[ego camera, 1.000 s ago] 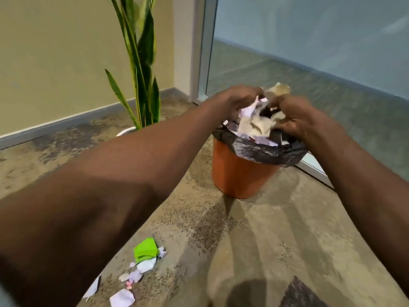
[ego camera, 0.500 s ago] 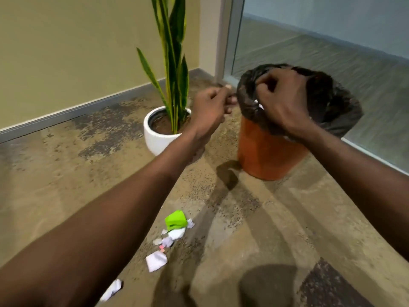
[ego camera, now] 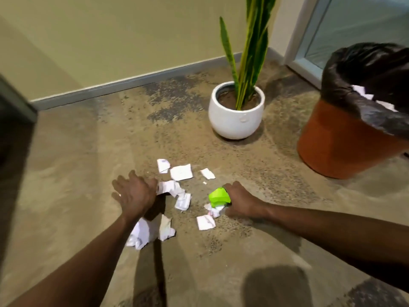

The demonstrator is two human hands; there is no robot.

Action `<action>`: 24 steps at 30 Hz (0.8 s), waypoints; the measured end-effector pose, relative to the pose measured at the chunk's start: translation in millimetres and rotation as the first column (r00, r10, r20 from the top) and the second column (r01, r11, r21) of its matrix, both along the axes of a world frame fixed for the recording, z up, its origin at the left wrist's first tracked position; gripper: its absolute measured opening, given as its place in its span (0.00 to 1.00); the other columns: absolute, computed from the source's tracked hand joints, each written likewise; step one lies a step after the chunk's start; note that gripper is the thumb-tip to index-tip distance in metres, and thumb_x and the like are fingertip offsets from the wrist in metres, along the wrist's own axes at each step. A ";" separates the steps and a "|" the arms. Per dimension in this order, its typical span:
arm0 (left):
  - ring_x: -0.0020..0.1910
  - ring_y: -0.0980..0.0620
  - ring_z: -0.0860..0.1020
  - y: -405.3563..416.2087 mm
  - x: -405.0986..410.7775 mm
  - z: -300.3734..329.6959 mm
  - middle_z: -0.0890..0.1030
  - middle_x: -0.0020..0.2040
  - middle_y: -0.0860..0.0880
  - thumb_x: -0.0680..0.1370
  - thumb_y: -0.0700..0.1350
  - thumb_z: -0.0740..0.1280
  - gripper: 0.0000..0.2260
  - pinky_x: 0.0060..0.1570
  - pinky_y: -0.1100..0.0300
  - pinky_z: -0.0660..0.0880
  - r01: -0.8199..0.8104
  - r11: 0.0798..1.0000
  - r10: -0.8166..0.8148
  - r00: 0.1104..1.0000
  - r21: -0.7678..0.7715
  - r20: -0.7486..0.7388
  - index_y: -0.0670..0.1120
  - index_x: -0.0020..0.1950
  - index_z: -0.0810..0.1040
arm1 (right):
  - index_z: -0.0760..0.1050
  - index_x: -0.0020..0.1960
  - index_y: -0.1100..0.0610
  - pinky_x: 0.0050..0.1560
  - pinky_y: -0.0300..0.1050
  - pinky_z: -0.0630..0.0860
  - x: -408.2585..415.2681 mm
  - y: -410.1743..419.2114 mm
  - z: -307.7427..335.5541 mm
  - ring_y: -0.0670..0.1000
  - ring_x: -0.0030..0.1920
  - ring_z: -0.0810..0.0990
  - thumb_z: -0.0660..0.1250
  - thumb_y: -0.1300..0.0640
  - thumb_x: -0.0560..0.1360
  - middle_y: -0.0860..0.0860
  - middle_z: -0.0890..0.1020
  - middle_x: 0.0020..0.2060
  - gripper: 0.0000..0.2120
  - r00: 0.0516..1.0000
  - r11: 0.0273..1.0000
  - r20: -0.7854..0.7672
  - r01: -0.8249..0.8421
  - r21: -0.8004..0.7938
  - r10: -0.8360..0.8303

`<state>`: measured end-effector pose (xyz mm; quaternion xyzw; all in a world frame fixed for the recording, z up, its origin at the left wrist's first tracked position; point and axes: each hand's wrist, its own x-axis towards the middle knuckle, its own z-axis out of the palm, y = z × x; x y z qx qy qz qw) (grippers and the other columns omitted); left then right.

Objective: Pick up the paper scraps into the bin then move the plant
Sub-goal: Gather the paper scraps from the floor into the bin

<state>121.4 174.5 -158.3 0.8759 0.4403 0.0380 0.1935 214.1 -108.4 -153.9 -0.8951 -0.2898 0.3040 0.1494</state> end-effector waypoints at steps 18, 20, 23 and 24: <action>0.67 0.43 0.70 18.2 34.1 -20.3 0.75 0.66 0.42 0.84 0.49 0.56 0.16 0.65 0.54 0.65 0.517 0.854 -0.513 0.823 0.052 0.244 0.45 0.69 0.71 | 0.73 0.67 0.56 0.59 0.46 0.75 23.2 100.8 -10.6 0.52 0.60 0.75 0.61 0.66 0.73 0.53 0.76 0.60 0.23 0.997 0.915 0.072 -0.036 0.401 0.007; 0.73 0.38 0.64 28.9 54.5 -21.6 0.68 0.71 0.35 0.84 0.52 0.53 0.23 0.72 0.47 0.60 0.595 0.802 -0.590 0.802 -0.053 0.094 0.39 0.73 0.67 | 0.67 0.73 0.56 0.67 0.49 0.70 41.1 113.9 -5.5 0.56 0.70 0.70 0.63 0.63 0.73 0.56 0.70 0.71 0.28 0.995 0.933 0.101 -0.052 0.357 0.017; 0.62 0.37 0.73 25.9 64.3 -20.3 0.75 0.61 0.37 0.82 0.54 0.50 0.23 0.63 0.46 0.69 0.694 0.700 -0.691 0.718 -0.165 0.085 0.38 0.62 0.73 | 0.60 0.78 0.54 0.70 0.47 0.63 54.9 126.6 -0.8 0.57 0.76 0.62 0.63 0.66 0.74 0.56 0.63 0.77 0.34 0.987 0.961 0.016 -0.160 0.226 0.160; 0.64 0.38 0.74 23.0 61.3 -20.2 0.75 0.64 0.38 0.82 0.54 0.50 0.24 0.65 0.49 0.70 0.717 0.678 -0.712 0.695 -0.161 0.097 0.38 0.63 0.74 | 0.61 0.78 0.55 0.66 0.45 0.66 52.3 128.2 -1.2 0.56 0.74 0.65 0.62 0.68 0.74 0.56 0.66 0.75 0.33 0.976 0.952 -0.006 -0.212 0.222 0.218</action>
